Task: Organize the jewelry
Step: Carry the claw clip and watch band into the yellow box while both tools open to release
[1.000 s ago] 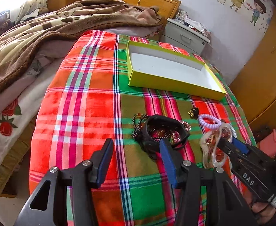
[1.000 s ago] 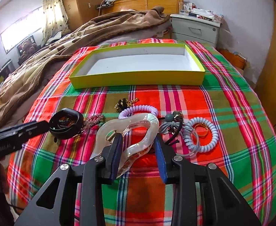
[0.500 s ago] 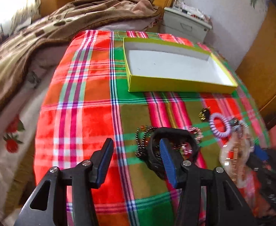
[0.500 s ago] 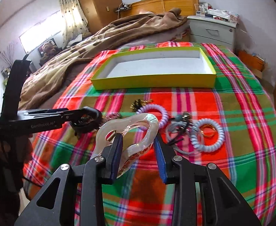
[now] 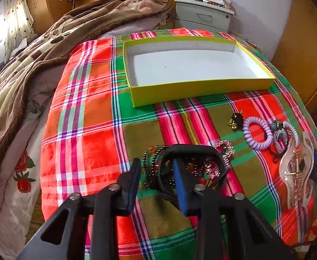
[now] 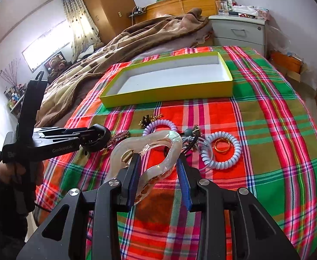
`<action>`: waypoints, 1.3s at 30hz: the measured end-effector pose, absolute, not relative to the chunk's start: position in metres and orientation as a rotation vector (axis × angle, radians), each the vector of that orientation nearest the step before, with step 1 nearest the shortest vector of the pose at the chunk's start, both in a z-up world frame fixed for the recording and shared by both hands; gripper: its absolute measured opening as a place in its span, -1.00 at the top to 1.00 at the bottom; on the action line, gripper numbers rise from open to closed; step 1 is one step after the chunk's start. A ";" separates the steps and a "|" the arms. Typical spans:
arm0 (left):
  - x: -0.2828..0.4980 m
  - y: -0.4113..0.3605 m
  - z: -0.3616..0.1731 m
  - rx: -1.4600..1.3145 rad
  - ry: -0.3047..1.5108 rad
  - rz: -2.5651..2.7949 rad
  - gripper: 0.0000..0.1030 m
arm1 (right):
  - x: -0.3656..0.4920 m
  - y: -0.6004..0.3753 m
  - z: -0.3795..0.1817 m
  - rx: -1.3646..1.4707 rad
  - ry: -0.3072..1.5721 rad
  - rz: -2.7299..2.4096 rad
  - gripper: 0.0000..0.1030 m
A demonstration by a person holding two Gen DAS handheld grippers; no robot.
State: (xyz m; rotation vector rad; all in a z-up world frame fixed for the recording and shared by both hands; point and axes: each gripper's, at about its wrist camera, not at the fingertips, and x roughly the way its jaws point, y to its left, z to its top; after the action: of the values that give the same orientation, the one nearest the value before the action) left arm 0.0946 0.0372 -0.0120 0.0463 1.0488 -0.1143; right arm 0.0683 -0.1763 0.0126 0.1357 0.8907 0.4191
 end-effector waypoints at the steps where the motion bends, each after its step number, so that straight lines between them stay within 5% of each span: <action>1: 0.096 0.036 -0.012 0.047 1.049 -0.116 0.53 | 0.069 -0.177 0.012 0.136 0.891 0.421 0.33; 7: 0.091 0.034 -0.006 0.036 1.029 -0.125 0.87 | 0.072 -0.180 0.010 0.149 0.890 0.422 0.33; 39: 0.122 0.041 0.055 -0.072 0.877 -0.172 0.87 | 0.151 -0.188 0.058 0.071 0.793 0.342 0.33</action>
State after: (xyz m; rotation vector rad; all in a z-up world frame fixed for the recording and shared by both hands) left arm 0.1218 0.0410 0.0551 -0.0722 0.8767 -0.1716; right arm 0.1511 -0.1885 0.0579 0.0708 0.7930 0.3419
